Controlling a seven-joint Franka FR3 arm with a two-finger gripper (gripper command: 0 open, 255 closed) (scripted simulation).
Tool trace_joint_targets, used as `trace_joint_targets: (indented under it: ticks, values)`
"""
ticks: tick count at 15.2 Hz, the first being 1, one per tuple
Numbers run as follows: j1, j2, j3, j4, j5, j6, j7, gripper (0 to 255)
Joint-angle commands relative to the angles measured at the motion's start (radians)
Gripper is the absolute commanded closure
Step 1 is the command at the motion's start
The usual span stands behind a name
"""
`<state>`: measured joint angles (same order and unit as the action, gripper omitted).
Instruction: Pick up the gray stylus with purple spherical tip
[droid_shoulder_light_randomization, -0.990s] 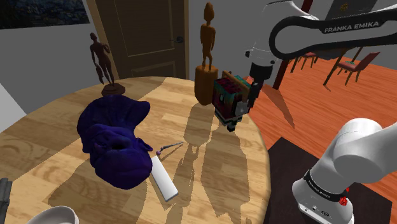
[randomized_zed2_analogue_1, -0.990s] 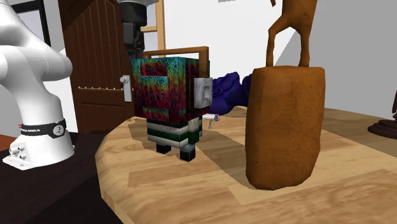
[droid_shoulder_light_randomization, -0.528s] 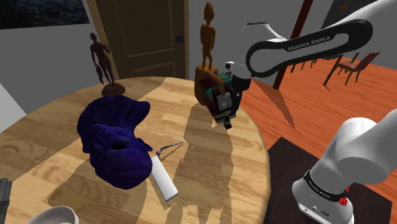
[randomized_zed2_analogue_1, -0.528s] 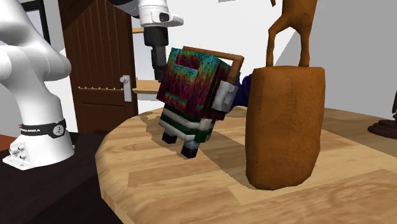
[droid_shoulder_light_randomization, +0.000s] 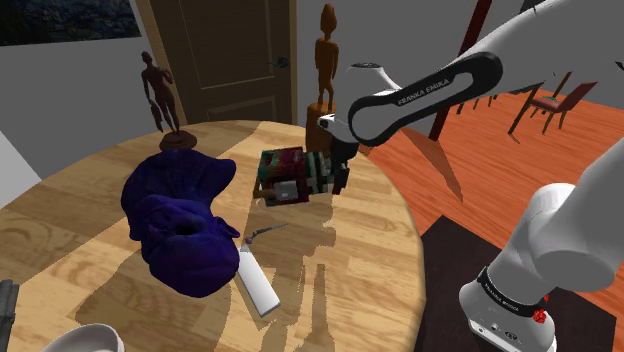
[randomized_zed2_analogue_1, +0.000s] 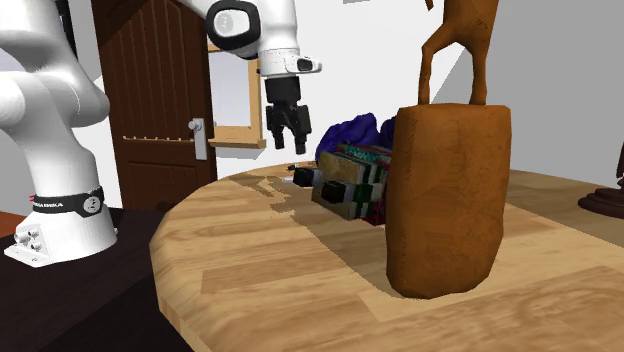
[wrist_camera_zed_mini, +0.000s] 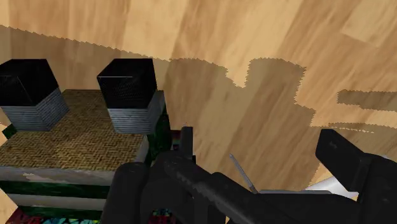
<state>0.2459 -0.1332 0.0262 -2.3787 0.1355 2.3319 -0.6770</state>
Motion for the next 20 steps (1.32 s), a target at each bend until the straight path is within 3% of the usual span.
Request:
trace_joint_targets:
  ticks: [1, 15, 20]
  values:
    - [0.018, 0.071, 0.007, 0.034, 0.018, 0.053, -0.066, 0]
    - [0.092, 0.487, 0.131, 0.32, 0.086, 0.281, -0.456, 0]
    - [0.095, 0.547, 0.142, 0.333, 0.087, 0.331, -0.482, 0]
